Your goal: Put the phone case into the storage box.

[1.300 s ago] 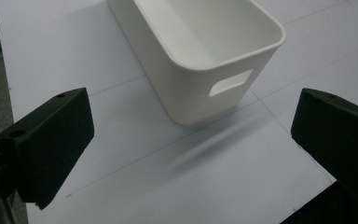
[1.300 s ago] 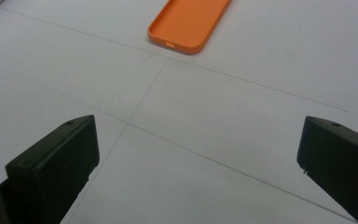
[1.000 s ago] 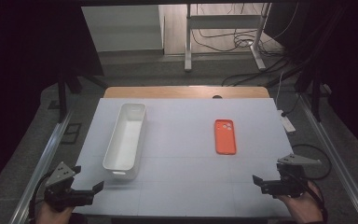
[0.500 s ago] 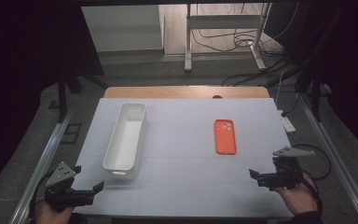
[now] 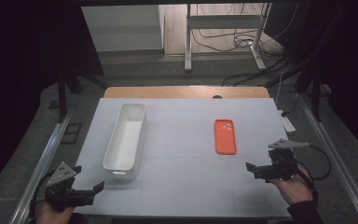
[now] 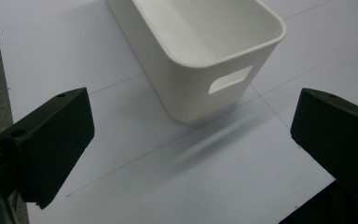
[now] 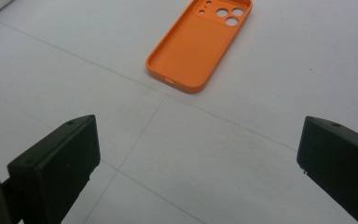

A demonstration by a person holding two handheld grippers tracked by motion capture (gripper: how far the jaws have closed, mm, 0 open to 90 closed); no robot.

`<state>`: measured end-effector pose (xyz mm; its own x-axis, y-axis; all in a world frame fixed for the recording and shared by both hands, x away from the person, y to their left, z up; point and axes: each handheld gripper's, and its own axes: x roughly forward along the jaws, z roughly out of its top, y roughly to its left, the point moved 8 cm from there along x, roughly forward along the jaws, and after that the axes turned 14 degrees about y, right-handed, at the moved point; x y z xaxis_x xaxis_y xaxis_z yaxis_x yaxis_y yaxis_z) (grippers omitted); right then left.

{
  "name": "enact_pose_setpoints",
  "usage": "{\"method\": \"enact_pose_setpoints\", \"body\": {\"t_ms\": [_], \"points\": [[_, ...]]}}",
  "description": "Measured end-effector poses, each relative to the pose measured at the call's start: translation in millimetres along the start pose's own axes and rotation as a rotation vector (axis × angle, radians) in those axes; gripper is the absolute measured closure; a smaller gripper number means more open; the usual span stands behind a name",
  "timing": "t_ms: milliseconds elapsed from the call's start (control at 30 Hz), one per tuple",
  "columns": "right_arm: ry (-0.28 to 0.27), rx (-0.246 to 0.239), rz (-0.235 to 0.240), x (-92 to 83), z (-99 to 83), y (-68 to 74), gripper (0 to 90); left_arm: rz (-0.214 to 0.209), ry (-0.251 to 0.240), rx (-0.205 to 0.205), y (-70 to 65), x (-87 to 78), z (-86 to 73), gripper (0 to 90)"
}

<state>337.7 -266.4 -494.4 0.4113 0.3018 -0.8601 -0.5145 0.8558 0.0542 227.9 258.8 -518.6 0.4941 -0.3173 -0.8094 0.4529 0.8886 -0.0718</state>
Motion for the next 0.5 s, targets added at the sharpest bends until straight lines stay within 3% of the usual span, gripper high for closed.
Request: {"method": "enact_pose_setpoints", "body": {"t_ms": [500], "points": [[0.024,-0.016,-0.004,13.6,22.4,-6.0,0.0,0.001,0.004,0.004,-0.2,0.4,0.0,0.2]]}}
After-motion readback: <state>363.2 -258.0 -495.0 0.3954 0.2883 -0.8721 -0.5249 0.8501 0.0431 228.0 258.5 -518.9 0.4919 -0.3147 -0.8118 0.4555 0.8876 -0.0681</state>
